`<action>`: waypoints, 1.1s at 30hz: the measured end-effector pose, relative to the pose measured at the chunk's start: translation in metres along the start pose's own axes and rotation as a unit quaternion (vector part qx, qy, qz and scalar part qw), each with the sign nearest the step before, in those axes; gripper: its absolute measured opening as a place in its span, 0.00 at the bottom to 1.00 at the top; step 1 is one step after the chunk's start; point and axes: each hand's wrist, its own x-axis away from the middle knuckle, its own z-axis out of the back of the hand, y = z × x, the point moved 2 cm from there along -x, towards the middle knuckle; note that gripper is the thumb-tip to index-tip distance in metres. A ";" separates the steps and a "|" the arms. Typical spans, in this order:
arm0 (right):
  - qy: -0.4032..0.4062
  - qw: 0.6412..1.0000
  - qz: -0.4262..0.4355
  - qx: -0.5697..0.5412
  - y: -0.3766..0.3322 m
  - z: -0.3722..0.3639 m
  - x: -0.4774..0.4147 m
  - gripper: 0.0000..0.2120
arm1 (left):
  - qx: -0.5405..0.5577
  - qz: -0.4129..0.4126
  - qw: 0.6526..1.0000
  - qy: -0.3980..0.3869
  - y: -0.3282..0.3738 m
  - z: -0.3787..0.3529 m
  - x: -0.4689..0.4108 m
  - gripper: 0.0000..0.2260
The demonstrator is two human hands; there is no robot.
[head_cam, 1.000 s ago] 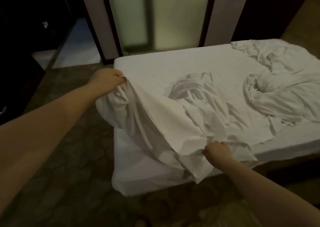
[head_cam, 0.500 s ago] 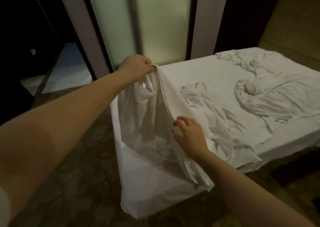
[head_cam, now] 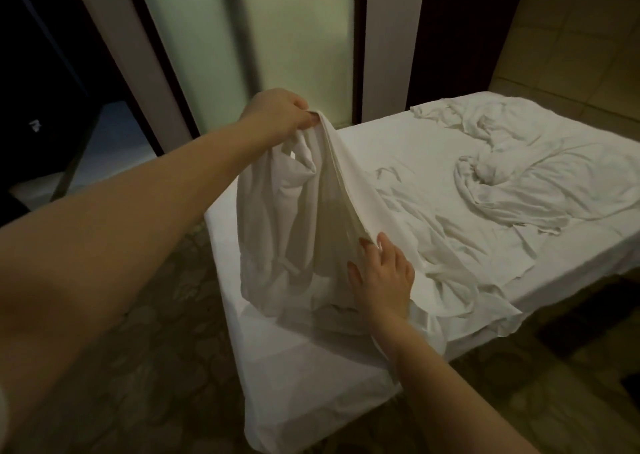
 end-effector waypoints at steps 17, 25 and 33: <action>0.076 0.989 -0.049 -0.120 0.037 0.017 -0.068 0.12 | -0.037 -0.029 0.998 0.027 -0.019 0.008 -0.051 0.11; -0.113 0.993 -0.038 0.018 0.071 0.004 -0.103 0.15 | 0.158 0.054 0.983 0.070 -0.035 0.014 -0.072 0.08; -0.011 0.988 0.066 -0.139 0.054 0.104 -0.222 0.13 | 0.006 0.159 0.987 0.028 -0.082 0.010 -0.096 0.11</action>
